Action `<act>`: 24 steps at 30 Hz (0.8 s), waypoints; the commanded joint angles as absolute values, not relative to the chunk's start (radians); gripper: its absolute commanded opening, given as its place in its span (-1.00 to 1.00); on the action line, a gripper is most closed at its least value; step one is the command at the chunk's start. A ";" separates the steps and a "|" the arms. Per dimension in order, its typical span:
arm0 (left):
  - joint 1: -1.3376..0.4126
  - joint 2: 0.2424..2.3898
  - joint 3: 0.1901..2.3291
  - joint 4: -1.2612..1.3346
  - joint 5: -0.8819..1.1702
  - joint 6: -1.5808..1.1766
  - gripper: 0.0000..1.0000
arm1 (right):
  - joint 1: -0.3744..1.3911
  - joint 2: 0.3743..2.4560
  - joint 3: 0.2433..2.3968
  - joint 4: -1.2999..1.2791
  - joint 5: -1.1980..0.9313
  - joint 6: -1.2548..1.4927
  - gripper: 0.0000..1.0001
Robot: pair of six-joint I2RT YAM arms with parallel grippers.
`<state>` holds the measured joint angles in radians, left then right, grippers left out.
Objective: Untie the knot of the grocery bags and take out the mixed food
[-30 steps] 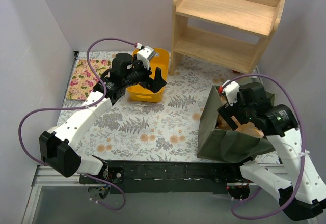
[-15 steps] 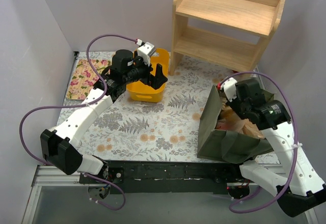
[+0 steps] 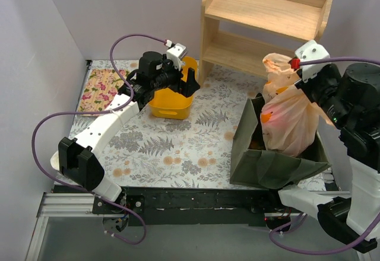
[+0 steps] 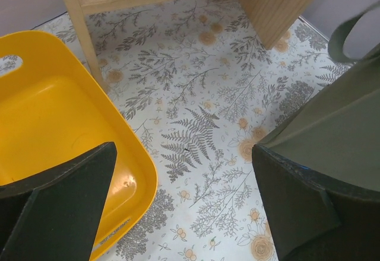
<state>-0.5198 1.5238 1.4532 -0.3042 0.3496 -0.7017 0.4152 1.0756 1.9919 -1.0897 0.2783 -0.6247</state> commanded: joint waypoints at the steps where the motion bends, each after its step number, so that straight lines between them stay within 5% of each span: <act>1: -0.520 1.502 1.520 -0.298 0.318 -0.689 0.96 | 0.414 1.155 2.132 -0.833 0.255 -0.745 -0.97; 10: -0.514 1.394 1.413 -0.319 0.146 -0.560 0.96 | 0.416 1.270 2.250 -0.507 0.101 -0.796 -0.97; 24: -0.190 1.207 1.298 -0.385 0.032 -0.641 0.96 | 0.581 1.436 2.232 -0.192 -0.141 -0.560 -0.97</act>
<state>-0.2085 1.2907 1.3388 -0.3454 0.0471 -0.6273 0.5041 1.4620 2.2513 -0.4221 -0.0719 -0.6220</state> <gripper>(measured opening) 0.981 0.041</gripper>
